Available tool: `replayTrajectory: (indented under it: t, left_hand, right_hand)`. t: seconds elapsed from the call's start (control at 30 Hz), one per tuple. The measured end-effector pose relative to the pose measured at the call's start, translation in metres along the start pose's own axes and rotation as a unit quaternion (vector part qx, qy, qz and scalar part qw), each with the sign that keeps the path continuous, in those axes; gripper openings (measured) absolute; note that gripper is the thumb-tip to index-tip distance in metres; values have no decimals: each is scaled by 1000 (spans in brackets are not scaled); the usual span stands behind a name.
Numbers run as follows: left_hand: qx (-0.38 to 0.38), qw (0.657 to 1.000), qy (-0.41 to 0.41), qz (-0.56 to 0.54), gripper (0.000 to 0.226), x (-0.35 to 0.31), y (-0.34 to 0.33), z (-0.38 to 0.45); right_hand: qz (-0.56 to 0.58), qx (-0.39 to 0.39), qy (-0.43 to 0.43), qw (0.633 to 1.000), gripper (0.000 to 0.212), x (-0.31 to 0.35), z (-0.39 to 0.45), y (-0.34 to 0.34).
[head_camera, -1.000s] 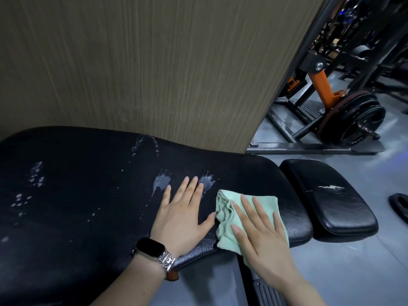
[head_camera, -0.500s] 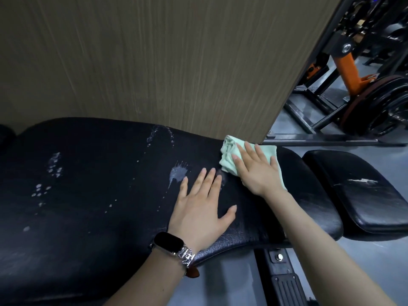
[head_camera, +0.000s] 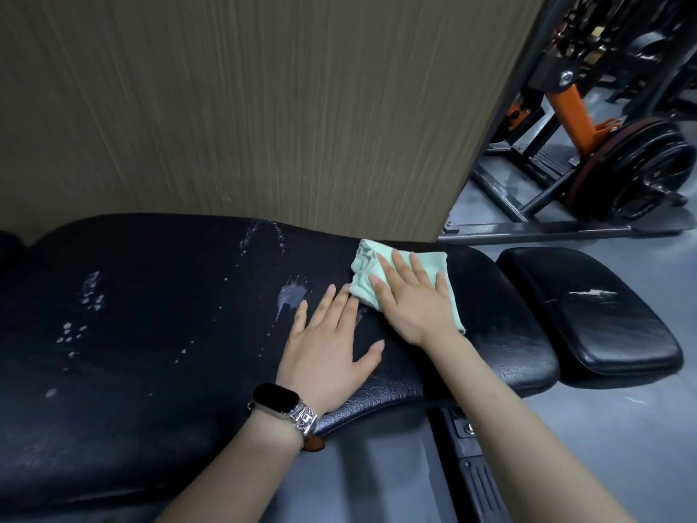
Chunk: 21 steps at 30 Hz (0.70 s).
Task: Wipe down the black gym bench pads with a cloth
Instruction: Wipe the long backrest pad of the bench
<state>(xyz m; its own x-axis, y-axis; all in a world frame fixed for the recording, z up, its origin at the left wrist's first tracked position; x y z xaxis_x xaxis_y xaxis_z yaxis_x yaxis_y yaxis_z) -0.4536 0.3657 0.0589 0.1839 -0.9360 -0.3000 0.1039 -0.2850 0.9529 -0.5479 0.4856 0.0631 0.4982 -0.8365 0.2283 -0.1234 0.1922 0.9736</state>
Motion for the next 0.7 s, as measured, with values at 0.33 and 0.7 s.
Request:
replayTrajectory:
  t: [0.33,0.7]
  left_hand:
    - [-6,1000,21,-10,92,30,14,-15]
    - [-30,999,16,-32,83,50,15,-31]
  right_hand:
    - [-6,-20,19,1000,82,34,-63,-12]
    - [0,-33,11,999,76,44,-47,-13]
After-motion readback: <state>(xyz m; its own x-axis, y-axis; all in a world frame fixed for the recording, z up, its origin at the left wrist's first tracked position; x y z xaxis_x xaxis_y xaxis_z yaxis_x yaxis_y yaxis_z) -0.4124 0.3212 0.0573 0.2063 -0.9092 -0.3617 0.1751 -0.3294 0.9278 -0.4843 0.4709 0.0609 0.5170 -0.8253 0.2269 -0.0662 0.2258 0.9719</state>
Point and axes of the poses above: each hand's wrist, its own z-axis towards the middle knuckle, its own y-axis out of the back of the hand, x = y × z, the point moved 4 cm from there along z, towards the middle knuckle, and after that the axes turned 15 degrees about y, right-handed, at the moved point
